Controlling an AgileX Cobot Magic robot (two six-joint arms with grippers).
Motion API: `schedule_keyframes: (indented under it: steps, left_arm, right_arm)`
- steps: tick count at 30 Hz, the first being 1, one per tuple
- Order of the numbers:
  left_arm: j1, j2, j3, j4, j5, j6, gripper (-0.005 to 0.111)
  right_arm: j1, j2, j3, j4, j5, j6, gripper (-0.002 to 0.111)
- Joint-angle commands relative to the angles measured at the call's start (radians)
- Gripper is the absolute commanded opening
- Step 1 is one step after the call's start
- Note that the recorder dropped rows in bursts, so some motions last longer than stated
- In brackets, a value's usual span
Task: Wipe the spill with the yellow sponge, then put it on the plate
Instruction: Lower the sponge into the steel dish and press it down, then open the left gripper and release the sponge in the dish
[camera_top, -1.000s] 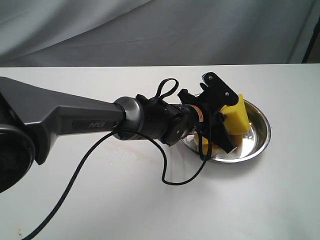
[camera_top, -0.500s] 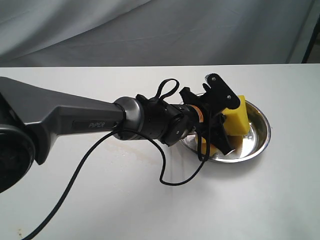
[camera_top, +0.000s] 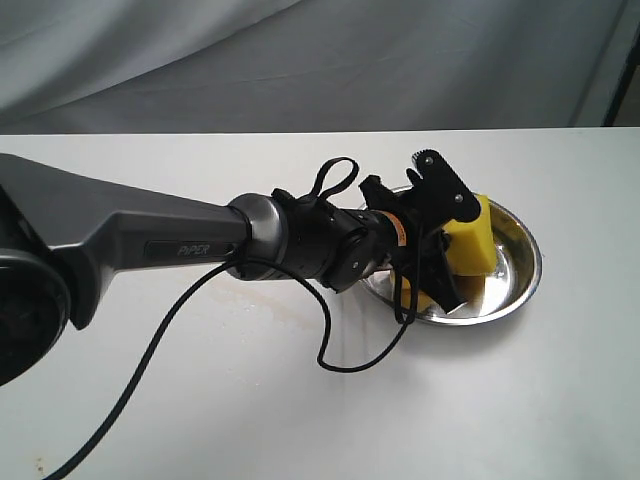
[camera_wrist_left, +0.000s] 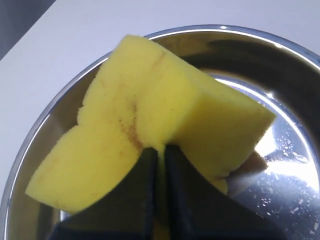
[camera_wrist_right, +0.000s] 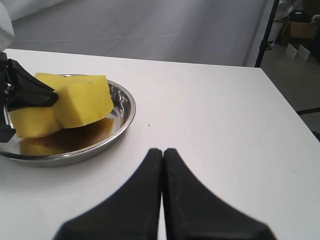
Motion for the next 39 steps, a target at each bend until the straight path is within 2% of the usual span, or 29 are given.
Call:
schedule_keyframes:
  steps: [1,3,4,6,7,24,27,39]
  left_arm:
    - [-0.001,-0.009,-0.005,0.000,-0.020,0.009,0.026]
    - [-0.001,-0.009,-0.005,0.000,-0.020,0.009,0.043]
    - [-0.001,-0.009,-0.005,0.000,-0.030,0.009,0.060]
    - [-0.001,-0.009,-0.005,0.000,-0.067,0.003,0.081]
    - [-0.001,-0.009,-0.005,0.000,-0.077,0.003,0.084]
    - [-0.001,-0.107,-0.005,-0.005,-0.088,-0.012,0.084]
    - [-0.001,-0.150,-0.005,-0.005,-0.042,-0.053,0.084]
    - [-0.001,-0.387,-0.005,0.000,0.252,-0.050,0.084]
  right_arm:
    - [0.001,-0.007,0.004,-0.007,-0.004,0.005,0.000]
    - [0.001,-0.007,0.004,-0.007,-0.004,0.005,0.000]
    - [0.001,-0.007,0.004,-0.007,-0.004,0.005,0.000]
    - [0.001,-0.007,0.004,-0.007,-0.004,0.005,0.000]
    - [0.001,-0.007,0.004,-0.007,-0.004,0.005,0.000]
    - [0.001,-0.007,0.004,-0.007,-0.004,0.005,0.000]
    - [0.001,-0.007,0.004,-0.007,-0.004,0.005,0.000]
    - [0.001,-0.007,0.004,-0.007,-0.004,0.005,0.000]
